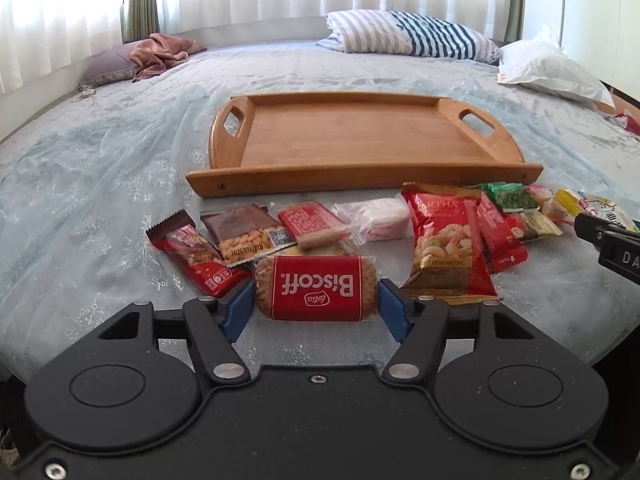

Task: Organize snacks
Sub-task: 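Carry the Biscoff pack and yellow bag over the wooden tray with both tools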

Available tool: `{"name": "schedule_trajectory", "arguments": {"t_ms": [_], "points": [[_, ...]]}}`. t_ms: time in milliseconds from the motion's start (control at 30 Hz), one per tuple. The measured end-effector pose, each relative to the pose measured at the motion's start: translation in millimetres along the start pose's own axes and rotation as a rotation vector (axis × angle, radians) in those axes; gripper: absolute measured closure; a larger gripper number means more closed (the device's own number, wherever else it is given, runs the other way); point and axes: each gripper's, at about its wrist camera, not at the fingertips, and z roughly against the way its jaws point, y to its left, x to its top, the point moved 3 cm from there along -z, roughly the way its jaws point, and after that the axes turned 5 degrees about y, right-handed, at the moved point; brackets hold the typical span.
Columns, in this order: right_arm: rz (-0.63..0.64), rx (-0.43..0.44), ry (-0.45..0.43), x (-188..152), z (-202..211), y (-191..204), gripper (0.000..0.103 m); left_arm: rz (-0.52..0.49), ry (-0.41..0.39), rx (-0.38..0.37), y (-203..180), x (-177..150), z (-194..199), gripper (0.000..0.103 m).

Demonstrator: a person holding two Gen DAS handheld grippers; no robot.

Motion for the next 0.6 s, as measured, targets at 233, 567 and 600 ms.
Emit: {"name": "schedule_trajectory", "arguments": {"t_ms": [233,567,600], "points": [[-0.001,0.019,-0.023,7.8,0.3,3.5,0.045,0.006,-0.038,-0.011,3.2,17.5,13.1,0.039],[-0.006,0.087,-0.053,26.7,-7.8,11.0,0.045,0.018,-0.062,-0.046,5.5,52.6,5.5,0.039],[-0.008,0.095,-0.054,29.1,-9.5,12.2,0.045,0.020,-0.062,-0.051,5.0,56.0,3.6,0.039]]}}
